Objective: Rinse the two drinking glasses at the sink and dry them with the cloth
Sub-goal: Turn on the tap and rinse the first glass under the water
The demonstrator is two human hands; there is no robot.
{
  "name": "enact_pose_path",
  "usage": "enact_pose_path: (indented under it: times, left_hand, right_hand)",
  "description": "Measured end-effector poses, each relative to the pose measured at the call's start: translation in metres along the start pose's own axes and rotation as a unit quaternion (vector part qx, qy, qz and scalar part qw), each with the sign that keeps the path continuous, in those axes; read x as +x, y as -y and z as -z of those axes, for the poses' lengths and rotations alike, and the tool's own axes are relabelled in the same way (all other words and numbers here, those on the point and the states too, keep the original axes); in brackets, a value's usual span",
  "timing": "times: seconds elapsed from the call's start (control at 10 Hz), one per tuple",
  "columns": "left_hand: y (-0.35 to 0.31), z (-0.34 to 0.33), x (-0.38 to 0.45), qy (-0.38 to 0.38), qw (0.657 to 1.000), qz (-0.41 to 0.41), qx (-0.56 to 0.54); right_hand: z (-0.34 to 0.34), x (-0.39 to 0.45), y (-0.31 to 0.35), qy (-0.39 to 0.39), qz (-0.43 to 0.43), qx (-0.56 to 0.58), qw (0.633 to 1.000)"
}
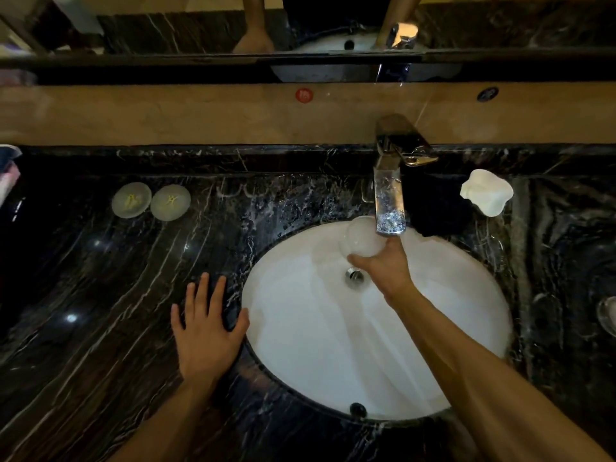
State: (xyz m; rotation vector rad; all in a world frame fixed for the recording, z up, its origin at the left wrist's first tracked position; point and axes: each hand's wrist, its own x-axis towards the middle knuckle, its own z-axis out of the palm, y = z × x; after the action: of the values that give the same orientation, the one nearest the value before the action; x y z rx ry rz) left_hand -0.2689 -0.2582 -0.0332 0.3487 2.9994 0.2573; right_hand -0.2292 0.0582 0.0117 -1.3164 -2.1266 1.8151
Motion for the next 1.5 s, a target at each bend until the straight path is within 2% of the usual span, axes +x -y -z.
enact_pose_path:
  times: [0.2, 0.3, 0.4, 0.5, 0.6, 0.7, 0.8, 0.9, 1.0, 1.1, 1.3, 1.4, 1.5]
  left_hand:
    - [0.001, -0.001, 0.000, -0.001, 1.000, 0.001, 0.007]
    - [0.001, -0.001, 0.000, -0.004, 1.000, -0.001, 0.007]
    - [0.000, -0.001, 0.000, -0.002, 1.000, -0.002, 0.008]
    - [0.000, -0.001, 0.000, -0.005, 1.000, -0.001, 0.008]
    - [0.000, -0.001, -0.001, -0.009, 1.000, -0.001, 0.007]
    - [-0.001, 0.000, 0.000, -0.013, 1.000, -0.002, 0.002]
    - [-0.001, 0.000, -0.001, -0.010, 1.000, 0.000, 0.002]
    - [-0.001, 0.000, -0.001, -0.009, 1.000, 0.001, 0.002]
    - [-0.001, -0.001, 0.000, -0.008, 1.000, 0.001, 0.003]
    - [0.000, -0.001, 0.000, -0.004, 1.000, 0.002, 0.003]
    - [0.000, -0.002, 0.000, -0.004, 1.000, 0.004, 0.000]
    - [0.002, -0.002, 0.000, -0.002, 1.000, 0.003, -0.003]
    - [0.001, -0.002, -0.001, -0.004, 1.000, 0.001, -0.005]
  right_hand:
    - [0.011, 0.006, -0.002, -0.076, 0.078, -0.137, 0.985]
    - [0.023, 0.003, 0.000, -0.078, 0.122, -0.235, 0.961]
    - [0.030, 0.000, 0.001, -0.084, 0.137, -0.298, 0.941]
    - [0.038, 0.000, 0.004, -0.052, 0.093, -0.340, 0.934]
    - [0.045, 0.003, 0.006, -0.006, 0.026, -0.282, 0.959]
    - [0.050, 0.006, 0.009, 0.094, -0.054, -0.113, 0.988]
    - [0.050, 0.007, 0.001, 0.157, -0.128, -0.028, 0.979]
    - [0.048, 0.003, -0.004, 0.197, -0.182, 0.026, 0.963]
    - [0.043, 0.000, -0.016, 0.224, -0.258, 0.128, 0.931]
    - [0.039, 0.000, -0.027, 0.220, -0.301, 0.172, 0.912]
    - [0.037, -0.003, -0.035, 0.267, -0.367, 0.278, 0.847]
    - [0.038, -0.005, -0.036, 0.285, -0.370, 0.291, 0.835]
    - [0.038, -0.004, -0.032, 0.223, -0.325, 0.186, 0.900]
